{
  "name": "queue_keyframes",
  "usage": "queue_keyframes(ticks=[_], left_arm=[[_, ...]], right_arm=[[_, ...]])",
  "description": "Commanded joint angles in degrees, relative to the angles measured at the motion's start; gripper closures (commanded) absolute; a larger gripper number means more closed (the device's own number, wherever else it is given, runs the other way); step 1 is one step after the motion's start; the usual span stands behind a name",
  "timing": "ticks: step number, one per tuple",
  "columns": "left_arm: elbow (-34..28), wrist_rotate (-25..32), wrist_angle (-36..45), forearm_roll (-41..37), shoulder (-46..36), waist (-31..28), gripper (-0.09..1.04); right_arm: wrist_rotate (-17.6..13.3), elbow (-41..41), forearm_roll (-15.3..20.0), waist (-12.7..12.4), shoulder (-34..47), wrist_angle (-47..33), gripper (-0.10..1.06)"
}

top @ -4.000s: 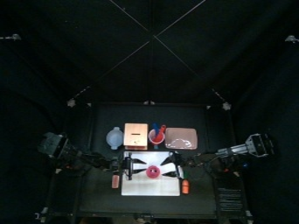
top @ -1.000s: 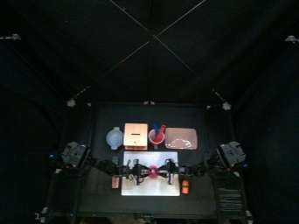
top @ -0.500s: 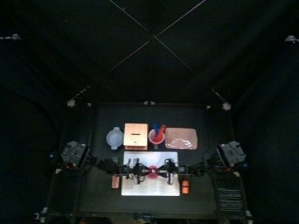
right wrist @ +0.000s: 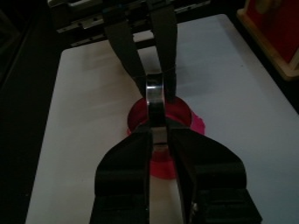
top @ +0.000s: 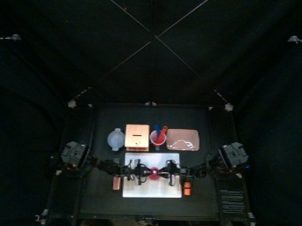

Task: Get the cutter from the drawer then cut the dough then place the extra dough in the bowl
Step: Cut the dough

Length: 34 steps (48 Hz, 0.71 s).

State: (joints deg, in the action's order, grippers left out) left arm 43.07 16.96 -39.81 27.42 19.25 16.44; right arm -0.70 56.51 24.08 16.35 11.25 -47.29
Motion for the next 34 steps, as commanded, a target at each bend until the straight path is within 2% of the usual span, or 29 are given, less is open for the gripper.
queue_keyframes(ticks=[1,19,34], left_arm=[[0.1,0.3,2.2,-0.1,-0.6,0.2,0.44],[-1.1,0.4,11.2,-1.4,-1.2,0.8,0.44],[-2.0,0.4,15.2,-1.4,0.3,1.1,0.45]], right_arm=[[-0.3,-0.4,0.2,-0.7,-0.9,2.0,0.48],[-0.6,-0.6,0.4,-0.3,-0.9,14.2,0.48],[-1.0,-0.6,0.4,-0.2,-0.3,21.4,0.49]])
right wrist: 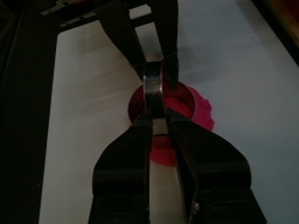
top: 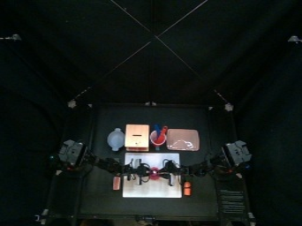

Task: Get the cutter from the drawer then cut the dough then place the extra dough in the bowl
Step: Cut the dough

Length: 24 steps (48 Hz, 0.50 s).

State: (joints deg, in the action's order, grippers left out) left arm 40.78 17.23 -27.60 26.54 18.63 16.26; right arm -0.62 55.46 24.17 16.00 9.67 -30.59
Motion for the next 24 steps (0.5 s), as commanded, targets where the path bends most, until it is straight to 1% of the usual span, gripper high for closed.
queue_keyframes(ticks=[1,24], left_arm=[[0.3,0.1,3.2,-0.5,0.9,1.2,0.45],[-0.1,-0.1,7.0,-0.5,3.1,1.2,0.45]], right_arm=[[-1.1,0.4,0.4,0.1,1.4,5.1,0.48],[-1.3,0.4,0.4,0.3,3.2,10.8,0.49]])
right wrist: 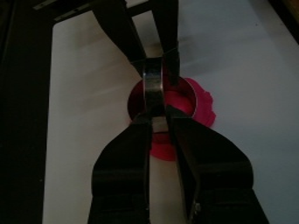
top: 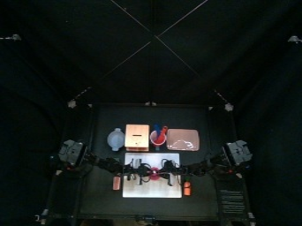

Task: Get the cutter from the drawer then cut the dough then place the extra dough in the bowl
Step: Cut the dough

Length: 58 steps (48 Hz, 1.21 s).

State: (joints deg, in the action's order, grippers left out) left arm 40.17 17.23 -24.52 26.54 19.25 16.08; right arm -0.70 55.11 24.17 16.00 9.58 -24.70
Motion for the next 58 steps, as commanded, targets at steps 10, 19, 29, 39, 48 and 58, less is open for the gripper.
queue_keyframes(ticks=[10,19,29,39,48,58], left_arm=[[0.5,0.0,5.0,-0.5,2.9,1.4,0.45],[0.3,0.0,8.1,-1.0,3.3,1.4,0.45],[-0.4,0.0,9.9,-1.1,3.8,1.4,0.45],[-0.4,-0.1,10.9,-1.1,4.6,1.4,0.45],[-0.6,-0.1,10.9,-1.2,5.6,1.4,0.45],[-0.6,0.0,10.9,-1.7,5.7,1.4,0.45]], right_arm=[[-1.2,0.3,0.4,0.2,3.7,7.7,0.49],[-1.2,-0.3,0.2,0.2,4.0,9.2,0.49],[-1.2,-0.3,0.2,0.2,4.3,9.5,0.49],[-1.2,-0.3,0.2,0.1,4.7,10.7,0.49],[-1.1,-0.4,0.2,-0.1,5.0,11.3,0.49],[-1.1,-0.6,0.2,-0.2,5.4,11.4,0.49]])
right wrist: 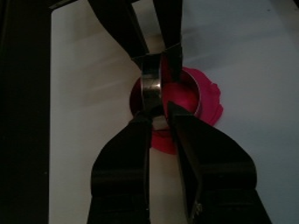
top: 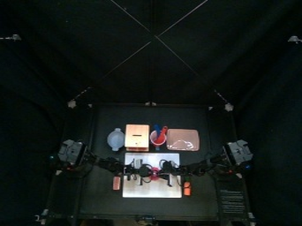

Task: Get the cutter from the drawer then cut the dough then place the extra dough in the bowl
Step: Cut the dough

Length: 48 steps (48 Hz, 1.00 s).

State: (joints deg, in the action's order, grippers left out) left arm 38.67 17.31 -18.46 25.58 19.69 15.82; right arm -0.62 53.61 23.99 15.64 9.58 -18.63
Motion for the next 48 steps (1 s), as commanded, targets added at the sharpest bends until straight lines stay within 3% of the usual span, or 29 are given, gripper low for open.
queue_keyframes(ticks=[1,29,48], left_arm=[[0.9,-0.2,4.8,-0.7,5.4,1.7,0.45],[0.8,-0.3,5.3,-0.7,4.9,1.7,0.45],[-1.0,-0.4,4.6,-0.7,1.4,0.7,0.43]], right_arm=[[-1.1,0.8,0.4,0.2,5.4,5.4,0.49],[-0.8,0.5,0.3,0.2,5.7,5.5,0.49],[-1.1,-2.6,-5.4,0.1,3.0,5.8,0.47]])
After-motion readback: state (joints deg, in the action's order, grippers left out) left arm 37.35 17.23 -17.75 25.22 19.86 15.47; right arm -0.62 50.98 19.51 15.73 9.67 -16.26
